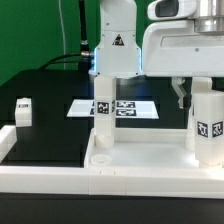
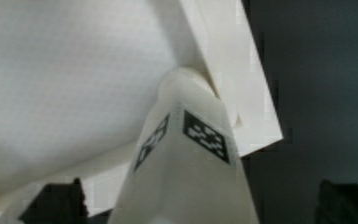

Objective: Assemble desk

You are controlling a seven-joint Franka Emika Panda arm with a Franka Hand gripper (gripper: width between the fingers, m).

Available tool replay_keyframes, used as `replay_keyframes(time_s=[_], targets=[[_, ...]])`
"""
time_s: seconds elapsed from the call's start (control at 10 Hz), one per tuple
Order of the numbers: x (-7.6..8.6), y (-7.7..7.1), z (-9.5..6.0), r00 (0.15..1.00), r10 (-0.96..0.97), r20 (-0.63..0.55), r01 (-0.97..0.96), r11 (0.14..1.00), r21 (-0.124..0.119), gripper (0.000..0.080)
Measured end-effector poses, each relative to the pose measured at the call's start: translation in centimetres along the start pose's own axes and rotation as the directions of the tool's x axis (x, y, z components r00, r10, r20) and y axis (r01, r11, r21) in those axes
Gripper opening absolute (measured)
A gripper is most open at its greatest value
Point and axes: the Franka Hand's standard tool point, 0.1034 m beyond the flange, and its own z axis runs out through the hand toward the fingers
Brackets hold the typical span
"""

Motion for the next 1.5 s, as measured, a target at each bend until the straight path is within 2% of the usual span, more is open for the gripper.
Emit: replay_keyframes(time_s=[0.3,0.7,1.0,1.1,1.2,1.3,1.5], targets=[[0.17,0.12,-0.04,0.971,-0.24,-0.006,0.24,0.971,-0.019,0.0649],[0.27,0.36,0.0,0.864,-0.504,0.001,0.504,0.863,-0.04,0.0649],[0.29,0.35,-0.02,0.841,-0.541,0.005,0.54,0.84,-0.045,0.0622],[0.28,0.36,-0.01,0.841,-0.541,0.005,0.54,0.84,-0.045,0.0443],[0.27,0.36,0.01,0.841,-0.541,0.006,0.541,0.84,-0.045,0.0443],[0.28,0.42,0.03,0.842,-0.54,0.006,0.54,0.841,-0.046,0.0285],[0.29,0.44,0.03,0.853,-0.521,0.005,0.521,0.852,-0.046,0.0288]])
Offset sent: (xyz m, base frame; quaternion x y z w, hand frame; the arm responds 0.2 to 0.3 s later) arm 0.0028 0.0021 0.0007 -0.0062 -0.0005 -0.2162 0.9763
